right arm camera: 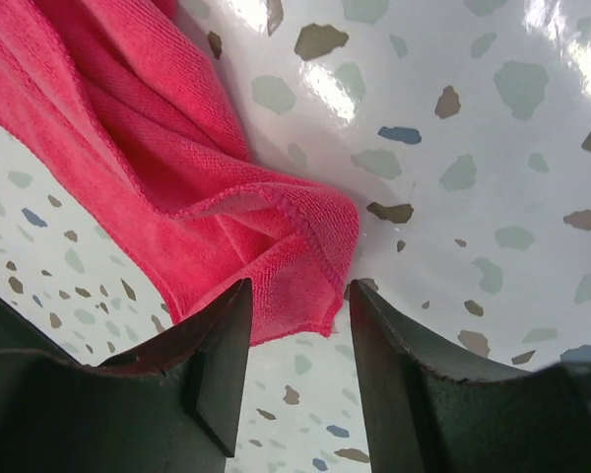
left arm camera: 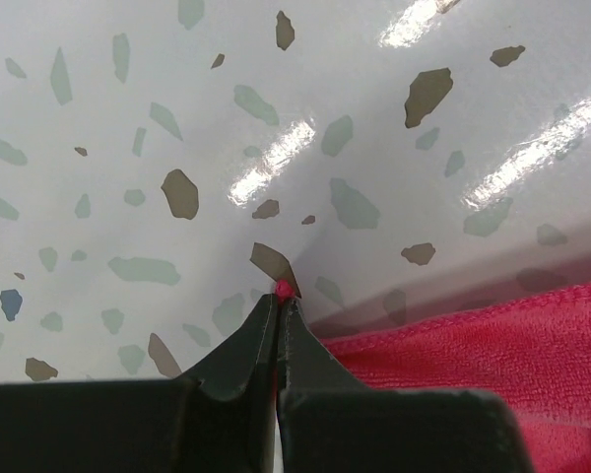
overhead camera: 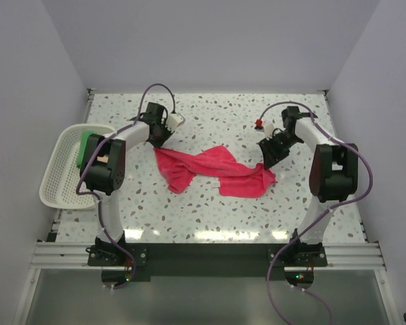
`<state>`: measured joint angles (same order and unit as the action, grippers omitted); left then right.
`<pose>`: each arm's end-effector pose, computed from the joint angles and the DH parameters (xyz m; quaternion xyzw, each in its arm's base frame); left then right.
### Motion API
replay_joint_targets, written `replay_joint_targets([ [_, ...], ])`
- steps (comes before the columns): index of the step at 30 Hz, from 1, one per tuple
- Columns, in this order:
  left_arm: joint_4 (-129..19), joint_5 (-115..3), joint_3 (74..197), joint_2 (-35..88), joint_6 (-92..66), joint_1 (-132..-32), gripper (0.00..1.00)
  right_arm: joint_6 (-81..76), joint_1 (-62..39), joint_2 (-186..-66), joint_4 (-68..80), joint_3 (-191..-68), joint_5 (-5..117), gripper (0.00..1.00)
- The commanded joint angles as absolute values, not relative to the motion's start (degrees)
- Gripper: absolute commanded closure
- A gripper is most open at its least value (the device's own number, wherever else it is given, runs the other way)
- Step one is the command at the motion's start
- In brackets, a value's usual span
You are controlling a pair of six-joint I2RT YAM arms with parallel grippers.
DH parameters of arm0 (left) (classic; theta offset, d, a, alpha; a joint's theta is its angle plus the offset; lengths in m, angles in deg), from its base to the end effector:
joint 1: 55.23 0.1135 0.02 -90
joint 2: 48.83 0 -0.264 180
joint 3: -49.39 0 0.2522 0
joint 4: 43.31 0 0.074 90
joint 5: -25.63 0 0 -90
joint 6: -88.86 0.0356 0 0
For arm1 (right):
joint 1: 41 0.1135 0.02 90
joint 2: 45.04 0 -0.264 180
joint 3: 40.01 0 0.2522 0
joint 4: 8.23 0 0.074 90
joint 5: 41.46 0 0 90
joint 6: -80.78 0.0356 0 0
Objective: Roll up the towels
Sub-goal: Flatten the towel
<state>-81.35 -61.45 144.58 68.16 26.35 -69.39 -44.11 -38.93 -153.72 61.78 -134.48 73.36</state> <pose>0.4155 -0.1067 0.1604 0.3494 0.8998 0.0058 0.2612 0.3590 0.0279 0.1959 -0.3195 0.9217 0.1920 0.1079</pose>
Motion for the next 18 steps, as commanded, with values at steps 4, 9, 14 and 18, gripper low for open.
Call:
replay_joint_targets([
  [4,-80.28,-60.68,144.01,65.51,25.05,-69.03,1.0,-46.22,-44.59,-151.57,66.78,-133.05,73.06,0.5],
  [9,-80.36,-60.33,144.09,65.43,24.97,-69.12,1.0,-47.1,-46.71,-151.83,66.36,-129.89,71.4,0.56],
  [14,-80.19,-60.06,143.74,65.69,24.88,-69.12,1.0,-40.44,-46.71,-152.62,60.21,-127.6,71.39,0.6],
  [18,-80.19,-60.32,143.74,65.43,25.49,-69.12,1.0,-38.05,-45.48,-152.36,58.01,-126.64,70.44,0.55],
])
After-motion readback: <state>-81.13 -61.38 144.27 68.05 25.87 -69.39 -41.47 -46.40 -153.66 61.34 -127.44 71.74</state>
